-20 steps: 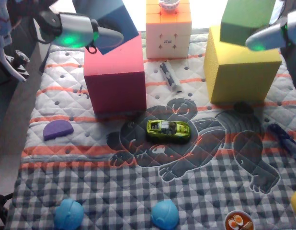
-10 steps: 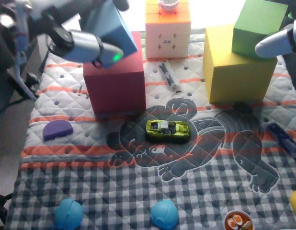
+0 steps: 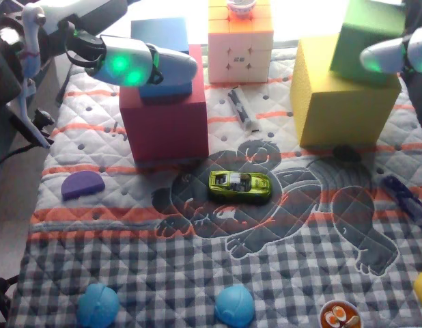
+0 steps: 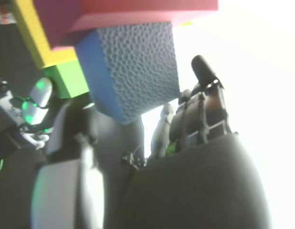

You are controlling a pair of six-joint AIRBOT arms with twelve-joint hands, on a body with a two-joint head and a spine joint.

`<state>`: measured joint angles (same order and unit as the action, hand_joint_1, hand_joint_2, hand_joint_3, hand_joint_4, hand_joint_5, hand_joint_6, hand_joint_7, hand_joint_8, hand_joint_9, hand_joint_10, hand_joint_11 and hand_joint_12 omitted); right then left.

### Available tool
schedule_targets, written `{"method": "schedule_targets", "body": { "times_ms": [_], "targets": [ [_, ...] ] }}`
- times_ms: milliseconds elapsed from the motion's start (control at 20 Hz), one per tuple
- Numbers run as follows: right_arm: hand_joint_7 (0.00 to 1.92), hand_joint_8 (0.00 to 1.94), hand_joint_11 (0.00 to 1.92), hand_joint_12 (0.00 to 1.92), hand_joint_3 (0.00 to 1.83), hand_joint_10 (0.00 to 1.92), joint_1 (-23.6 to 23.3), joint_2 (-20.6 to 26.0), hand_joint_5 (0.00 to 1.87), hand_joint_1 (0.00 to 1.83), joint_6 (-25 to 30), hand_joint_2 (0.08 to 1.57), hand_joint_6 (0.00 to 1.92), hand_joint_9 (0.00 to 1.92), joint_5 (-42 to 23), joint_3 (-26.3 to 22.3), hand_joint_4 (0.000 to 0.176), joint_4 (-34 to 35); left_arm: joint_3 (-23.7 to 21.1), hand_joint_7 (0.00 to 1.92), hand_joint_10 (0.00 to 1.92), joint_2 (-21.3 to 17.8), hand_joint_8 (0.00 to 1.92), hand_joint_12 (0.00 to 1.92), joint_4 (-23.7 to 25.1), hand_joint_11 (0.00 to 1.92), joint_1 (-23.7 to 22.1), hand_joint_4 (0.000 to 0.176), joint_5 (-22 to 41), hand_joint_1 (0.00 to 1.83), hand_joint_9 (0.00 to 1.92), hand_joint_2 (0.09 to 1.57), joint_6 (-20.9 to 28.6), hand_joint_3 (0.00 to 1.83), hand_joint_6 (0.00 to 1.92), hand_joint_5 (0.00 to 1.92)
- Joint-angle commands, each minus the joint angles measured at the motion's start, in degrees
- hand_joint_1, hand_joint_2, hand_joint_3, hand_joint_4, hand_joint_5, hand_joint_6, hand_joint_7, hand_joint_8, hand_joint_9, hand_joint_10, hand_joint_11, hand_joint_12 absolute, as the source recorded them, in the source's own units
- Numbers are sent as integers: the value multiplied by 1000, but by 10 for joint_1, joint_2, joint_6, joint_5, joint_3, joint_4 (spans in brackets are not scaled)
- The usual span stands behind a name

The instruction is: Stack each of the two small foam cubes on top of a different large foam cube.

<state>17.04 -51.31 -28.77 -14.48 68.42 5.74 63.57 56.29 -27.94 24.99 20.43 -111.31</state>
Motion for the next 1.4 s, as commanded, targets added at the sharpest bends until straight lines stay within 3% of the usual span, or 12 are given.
{"method": "schedule_targets", "body": {
  "times_ms": [0, 100, 400, 800, 850, 900, 1000, 1050, 1100, 1250, 1300, 1350],
  "targets": [
    [0, 0, 0, 1591, 0, 16, -9, 6, 0, 703, 1, 1075, 0, 0, -66, 0, 53, 4, 0, 0, 0, 1, 0, 0, 10, 0, -9, 176, 65, 508, 0, 925, 1, 0, 0, 0],
    [0, 0, 0, 1515, 0, 0, -14, 9, 0, 631, 1, 1015, 0, 0, -67, -4, 114, 3, -11, 0, 0, -10, 0, 0, 12, 0, -7, 176, 81, 547, 0, 910, 1, 0, 0, 0],
    [0, 0, 0, 1127, 0, 0, -35, 94, 0, 538, 1, 1024, 0, 0, -142, -90, 130, -10, -90, 0, 0, -81, 0, 0, 50, 0, 16, 166, 207, 572, 0, 1029, 9, 10, 0, 0],
    [0, 0, 0, 473, 5, 0, 86, 189, 0, 441, 1, 1108, 0, 0, -359, -187, 23, -54, -159, 0, 0, -173, 0, 12, 106, 26, 165, 146, 473, 451, 0, 1118, 231, 27, 0, 0],
    [0, 0, 0, 260, 9, 0, 112, 192, 0, 427, 1, 1140, 0, 0, -394, -190, 8, -56, -168, 0, 0, -179, 0, 263, 102, 4, 188, 103, 510, 447, 0, 1229, 239, 17, 0, 0],
    [0, 0, 0, 343, 25, 0, 141, 194, 0, 381, 1, 1238, 0, 0, -436, -197, 2, -56, -182, 0, 972, -188, 507, 1589, 91, 0, 223, 100, 561, 481, 0, 1315, 240, 17, 0, 0],
    [51, 13, 0, 650, 19, 36, 169, 199, 0, 344, 1, 1308, 0, 82, -488, -210, 0, -56, -207, 104, 1258, -200, 350, 1863, 69, 94, 288, 168, 662, 378, 137, 1306, 240, 0, 0, 0],
    [135, 32, 0, 872, 28, 72, 174, 200, 13, 143, 1, 1359, 8, 163, -505, -215, 5, -59, -222, 20, 477, -209, 69, 1536, 56, 18, 330, 130, 723, 458, 27, 1348, 241, 9, 0, 0],
    [321, 94, 0, 1295, 57, 155, 174, 200, 263, 257, 1, 1481, 145, 308, -507, -218, 25, -65, -231, 3, 95, -213, 13, 306, 43, 3, 366, 167, 769, 225, 5, 1378, 244, 0, 0, 0],
    [509, 23, 0, 1217, 2, 161, 176, 190, 381, 408, 1, 1447, 571, 353, -507, -218, 10, -77, -230, 0, 0, -218, 0, 31, 23, 59, 407, 176, 787, 483, 0, 1261, 286, 0, 6, 30],
    [621, 52, 0, 1330, 17, 183, 177, 189, 456, 637, 1, 1406, 1482, 426, -507, -219, 139, -80, -232, 0, 3, -216, 0, 985, 20, 11, 409, 150, 788, 485, 8, 1375, 286, 0, 0, 5],
    [664, 59, 0, 1430, 12, 217, 179, 191, 439, 660, 1, 1423, 1714, 472, -508, -221, 155, -81, -232, 0, 0, -214, 0, 1299, 21, 1, 409, 138, 787, 496, 1, 1405, 289, 0, 0, 0]
  ]
}}
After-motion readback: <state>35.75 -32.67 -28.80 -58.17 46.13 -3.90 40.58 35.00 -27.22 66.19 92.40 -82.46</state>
